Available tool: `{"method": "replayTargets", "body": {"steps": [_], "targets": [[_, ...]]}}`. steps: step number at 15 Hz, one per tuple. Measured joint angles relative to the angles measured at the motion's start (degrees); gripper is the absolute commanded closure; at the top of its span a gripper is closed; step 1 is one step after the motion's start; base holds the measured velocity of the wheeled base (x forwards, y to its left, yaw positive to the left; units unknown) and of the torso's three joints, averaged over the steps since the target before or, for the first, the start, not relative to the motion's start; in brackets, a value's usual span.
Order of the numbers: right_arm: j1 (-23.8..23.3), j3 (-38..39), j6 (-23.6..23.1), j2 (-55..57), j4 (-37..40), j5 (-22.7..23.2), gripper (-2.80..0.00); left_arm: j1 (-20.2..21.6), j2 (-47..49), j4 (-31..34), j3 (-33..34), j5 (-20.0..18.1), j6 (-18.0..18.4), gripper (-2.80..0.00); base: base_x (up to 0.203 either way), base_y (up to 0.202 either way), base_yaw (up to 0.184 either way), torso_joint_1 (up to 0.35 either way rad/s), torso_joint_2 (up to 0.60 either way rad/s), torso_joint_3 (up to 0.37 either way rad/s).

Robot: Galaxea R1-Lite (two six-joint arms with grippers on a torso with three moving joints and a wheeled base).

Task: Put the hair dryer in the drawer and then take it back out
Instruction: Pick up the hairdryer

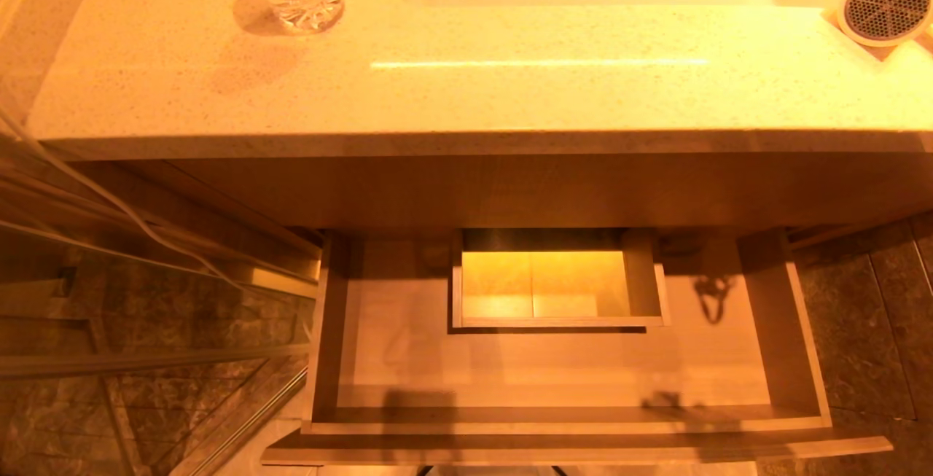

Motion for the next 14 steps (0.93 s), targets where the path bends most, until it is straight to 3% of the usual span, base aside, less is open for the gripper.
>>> {"method": "replayTargets", "body": {"steps": [14], "targets": [[0.0,-4.7,0.7,6.1,-1.4,0.0,0.0,0.0,0.0,0.0,0.0,0.0,0.0,0.0,0.0,0.0,0.0,0.005,0.0,0.004]]}}
